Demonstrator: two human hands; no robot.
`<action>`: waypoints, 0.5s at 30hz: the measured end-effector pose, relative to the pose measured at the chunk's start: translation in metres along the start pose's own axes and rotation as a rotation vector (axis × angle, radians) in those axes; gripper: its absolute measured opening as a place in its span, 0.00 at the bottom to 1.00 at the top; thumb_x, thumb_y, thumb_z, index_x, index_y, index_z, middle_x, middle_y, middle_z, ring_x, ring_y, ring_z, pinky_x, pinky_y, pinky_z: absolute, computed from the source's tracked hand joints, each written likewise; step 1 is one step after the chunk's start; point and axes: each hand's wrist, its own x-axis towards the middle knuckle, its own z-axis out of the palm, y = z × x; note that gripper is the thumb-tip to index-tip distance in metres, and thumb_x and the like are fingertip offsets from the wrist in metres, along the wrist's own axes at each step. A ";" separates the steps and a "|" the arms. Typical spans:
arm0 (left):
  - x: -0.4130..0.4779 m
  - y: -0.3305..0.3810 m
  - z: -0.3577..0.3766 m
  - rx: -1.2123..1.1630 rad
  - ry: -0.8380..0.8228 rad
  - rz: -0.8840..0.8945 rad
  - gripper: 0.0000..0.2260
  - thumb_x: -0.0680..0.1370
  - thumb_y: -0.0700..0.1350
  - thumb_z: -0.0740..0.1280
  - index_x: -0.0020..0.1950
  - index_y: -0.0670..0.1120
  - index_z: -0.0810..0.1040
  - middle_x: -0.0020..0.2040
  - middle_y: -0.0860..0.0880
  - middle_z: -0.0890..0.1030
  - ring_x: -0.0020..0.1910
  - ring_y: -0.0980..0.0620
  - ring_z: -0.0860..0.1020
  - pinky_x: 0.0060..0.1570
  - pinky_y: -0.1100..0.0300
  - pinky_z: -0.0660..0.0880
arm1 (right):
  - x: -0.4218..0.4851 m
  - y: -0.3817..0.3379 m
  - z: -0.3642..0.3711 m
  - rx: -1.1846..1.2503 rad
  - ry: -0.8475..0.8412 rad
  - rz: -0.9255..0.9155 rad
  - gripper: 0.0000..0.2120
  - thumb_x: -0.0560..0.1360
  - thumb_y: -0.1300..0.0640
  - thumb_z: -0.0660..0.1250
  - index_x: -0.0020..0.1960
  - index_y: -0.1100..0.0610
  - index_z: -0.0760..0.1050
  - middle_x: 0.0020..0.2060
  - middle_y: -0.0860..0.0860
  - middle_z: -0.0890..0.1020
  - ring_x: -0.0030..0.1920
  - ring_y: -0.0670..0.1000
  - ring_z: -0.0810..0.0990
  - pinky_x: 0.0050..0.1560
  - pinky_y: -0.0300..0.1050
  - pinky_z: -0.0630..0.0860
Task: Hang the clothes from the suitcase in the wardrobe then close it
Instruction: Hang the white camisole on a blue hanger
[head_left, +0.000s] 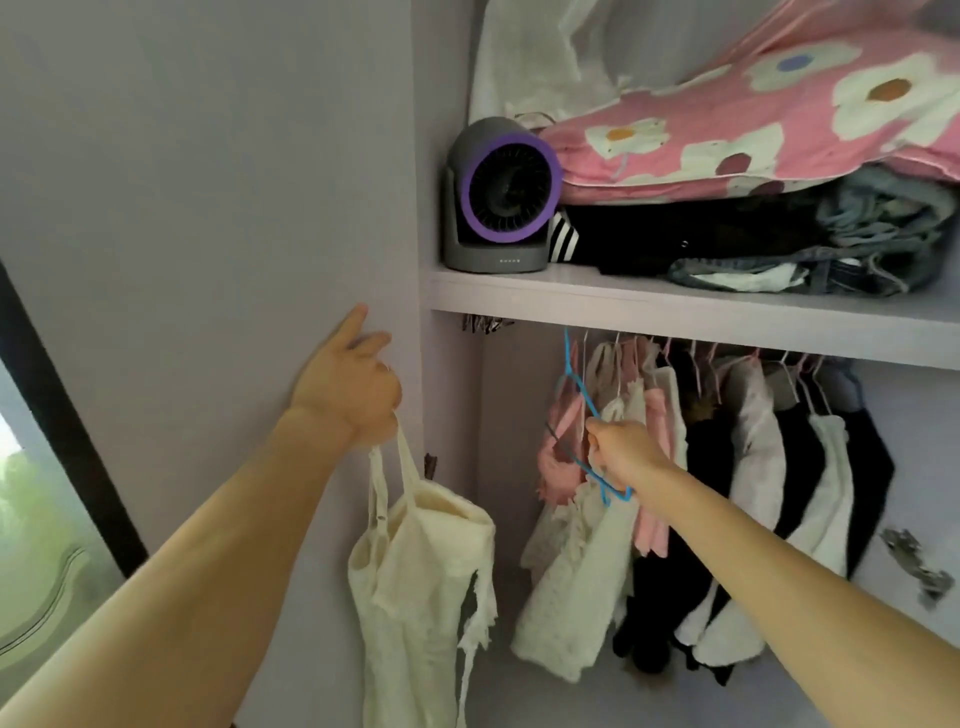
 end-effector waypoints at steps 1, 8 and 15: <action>-0.001 0.004 -0.004 -0.145 -0.031 -0.030 0.18 0.80 0.49 0.55 0.61 0.58 0.81 0.67 0.51 0.78 0.77 0.52 0.62 0.77 0.45 0.36 | -0.011 0.006 -0.015 0.010 -0.021 0.007 0.17 0.79 0.51 0.63 0.33 0.56 0.72 0.24 0.51 0.74 0.23 0.49 0.70 0.30 0.43 0.64; -0.021 0.065 -0.024 -1.397 -0.183 -0.202 0.17 0.71 0.31 0.57 0.34 0.45 0.82 0.29 0.49 0.83 0.39 0.49 0.82 0.44 0.57 0.76 | -0.073 0.047 -0.111 0.015 -0.023 0.034 0.19 0.82 0.46 0.61 0.35 0.54 0.70 0.24 0.47 0.69 0.22 0.46 0.65 0.24 0.40 0.60; -0.030 0.099 -0.053 -1.532 -0.182 -0.151 0.15 0.74 0.29 0.53 0.41 0.42 0.77 0.29 0.49 0.80 0.27 0.54 0.76 0.27 0.67 0.69 | -0.081 0.063 -0.103 -0.363 0.060 -0.173 0.21 0.84 0.50 0.54 0.35 0.57 0.68 0.32 0.55 0.77 0.37 0.56 0.76 0.40 0.49 0.70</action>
